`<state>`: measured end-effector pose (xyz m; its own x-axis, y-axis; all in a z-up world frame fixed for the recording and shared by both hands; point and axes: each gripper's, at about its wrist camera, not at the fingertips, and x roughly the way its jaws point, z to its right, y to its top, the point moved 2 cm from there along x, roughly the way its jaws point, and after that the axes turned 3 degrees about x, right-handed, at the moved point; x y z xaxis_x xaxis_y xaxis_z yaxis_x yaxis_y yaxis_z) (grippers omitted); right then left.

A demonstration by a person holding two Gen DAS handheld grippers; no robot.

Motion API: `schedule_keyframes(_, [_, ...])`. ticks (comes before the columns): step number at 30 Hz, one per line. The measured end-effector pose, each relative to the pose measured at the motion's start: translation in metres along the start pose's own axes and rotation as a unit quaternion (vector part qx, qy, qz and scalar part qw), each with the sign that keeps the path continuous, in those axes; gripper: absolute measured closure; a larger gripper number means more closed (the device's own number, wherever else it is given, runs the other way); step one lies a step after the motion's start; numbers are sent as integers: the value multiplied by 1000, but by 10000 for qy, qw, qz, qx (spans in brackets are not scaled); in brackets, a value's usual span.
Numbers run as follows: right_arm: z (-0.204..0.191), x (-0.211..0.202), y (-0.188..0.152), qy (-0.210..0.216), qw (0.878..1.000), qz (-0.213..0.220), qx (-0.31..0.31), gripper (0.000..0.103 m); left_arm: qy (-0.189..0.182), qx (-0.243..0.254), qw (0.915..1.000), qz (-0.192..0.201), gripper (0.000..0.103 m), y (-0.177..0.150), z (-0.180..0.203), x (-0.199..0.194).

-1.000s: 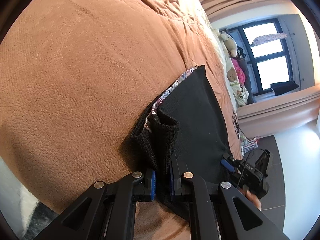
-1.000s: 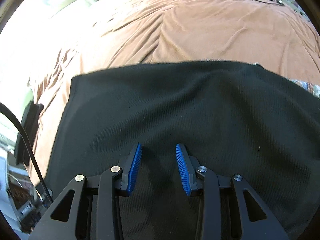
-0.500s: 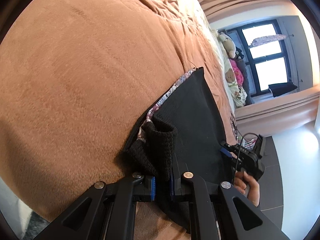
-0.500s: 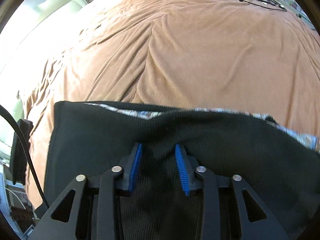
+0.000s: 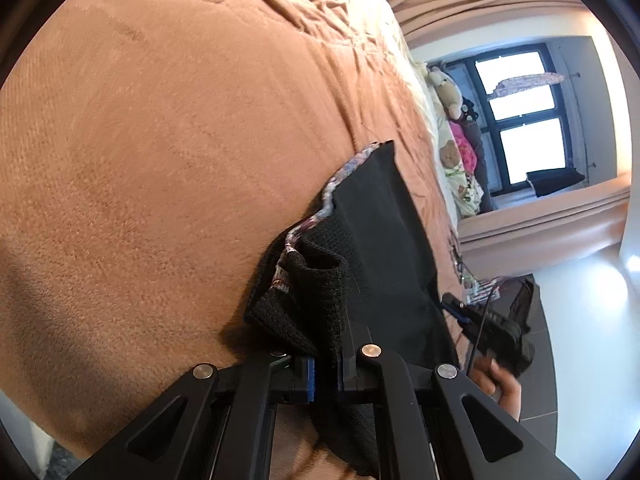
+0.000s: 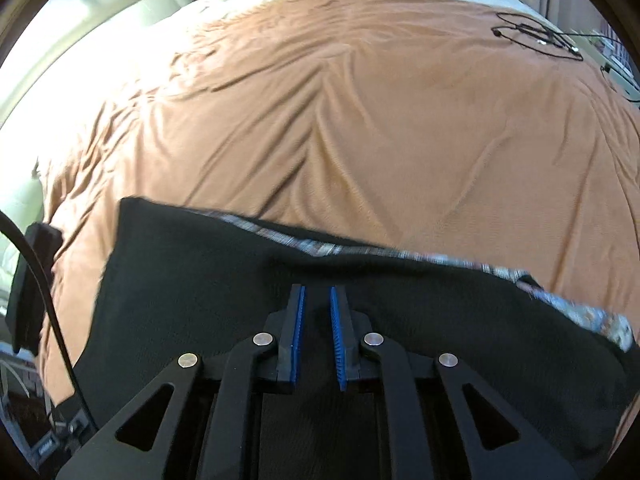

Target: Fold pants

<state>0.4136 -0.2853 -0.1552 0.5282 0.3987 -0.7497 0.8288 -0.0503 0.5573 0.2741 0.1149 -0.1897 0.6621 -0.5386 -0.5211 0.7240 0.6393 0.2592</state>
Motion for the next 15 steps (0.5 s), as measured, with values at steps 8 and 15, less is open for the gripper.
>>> schedule_keyframes(8, [-8, -48, -54, 217, 9989, 334, -236, 93, -232, 308, 9992, 111, 97, 5, 30, -14])
schedule_keyframes(15, [14, -68, -87, 381, 9986, 339, 164, 93, -409, 651, 9970, 118, 97, 9, 65, -20])
